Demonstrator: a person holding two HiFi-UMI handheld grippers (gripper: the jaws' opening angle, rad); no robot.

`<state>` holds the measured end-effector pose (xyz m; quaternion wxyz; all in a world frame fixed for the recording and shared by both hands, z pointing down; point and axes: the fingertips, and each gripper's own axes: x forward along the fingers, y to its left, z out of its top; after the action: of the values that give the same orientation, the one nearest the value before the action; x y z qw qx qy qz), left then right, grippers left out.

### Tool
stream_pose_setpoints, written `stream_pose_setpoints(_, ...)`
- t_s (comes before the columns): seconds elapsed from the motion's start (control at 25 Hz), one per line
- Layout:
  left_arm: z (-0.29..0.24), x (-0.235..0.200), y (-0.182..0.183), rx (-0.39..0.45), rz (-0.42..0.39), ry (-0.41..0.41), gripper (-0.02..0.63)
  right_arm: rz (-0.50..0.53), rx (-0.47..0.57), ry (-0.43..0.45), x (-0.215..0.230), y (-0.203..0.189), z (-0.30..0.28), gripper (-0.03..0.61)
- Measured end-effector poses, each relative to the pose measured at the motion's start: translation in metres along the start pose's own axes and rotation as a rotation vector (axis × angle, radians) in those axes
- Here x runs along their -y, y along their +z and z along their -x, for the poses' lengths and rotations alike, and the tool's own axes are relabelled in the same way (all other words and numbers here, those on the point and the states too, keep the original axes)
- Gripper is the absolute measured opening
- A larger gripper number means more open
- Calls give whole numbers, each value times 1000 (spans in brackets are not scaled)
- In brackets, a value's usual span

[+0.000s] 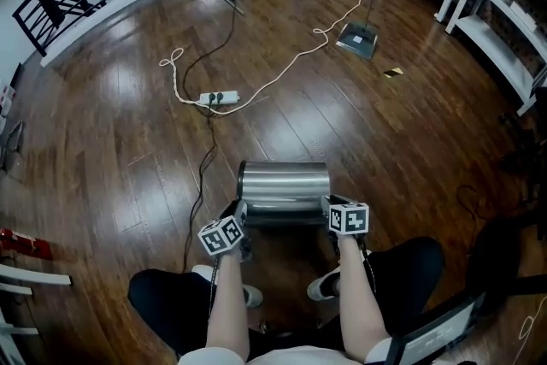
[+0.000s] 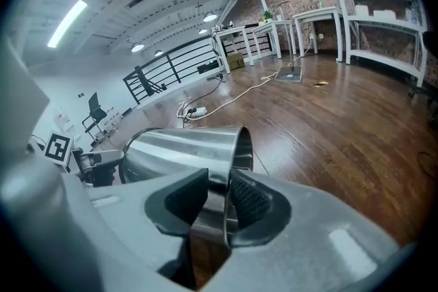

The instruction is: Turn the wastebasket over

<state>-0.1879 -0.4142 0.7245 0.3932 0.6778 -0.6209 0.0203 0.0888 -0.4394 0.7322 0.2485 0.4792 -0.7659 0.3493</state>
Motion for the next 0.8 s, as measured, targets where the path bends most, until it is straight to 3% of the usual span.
stream_pose_setpoints(0.12, -1, -3, -2, -9, 28, -48, 108, -11, 11, 16, 2, -2, 2, 87)
stream_pose_setpoints(0.28, -2, -2, 0, -30, -16, -47, 100, -25, 15, 23, 3, -2, 1, 76)
stream_pose_setpoints(0.44, 5, 5, -4, -80, -167, -36, 87, -29, -10, 26, 3, -7, 4, 67)
stream_pose_setpoints(0.64, 9, 14, -5, -115, -205, -47, 75, -64, -8, 31, 11, -3, 2, 64)
stream_pose_setpoints(0.8, 15, 26, 15, -103, -324, -16, 77, -110, -12, 47, 8, -4, 1, 65)
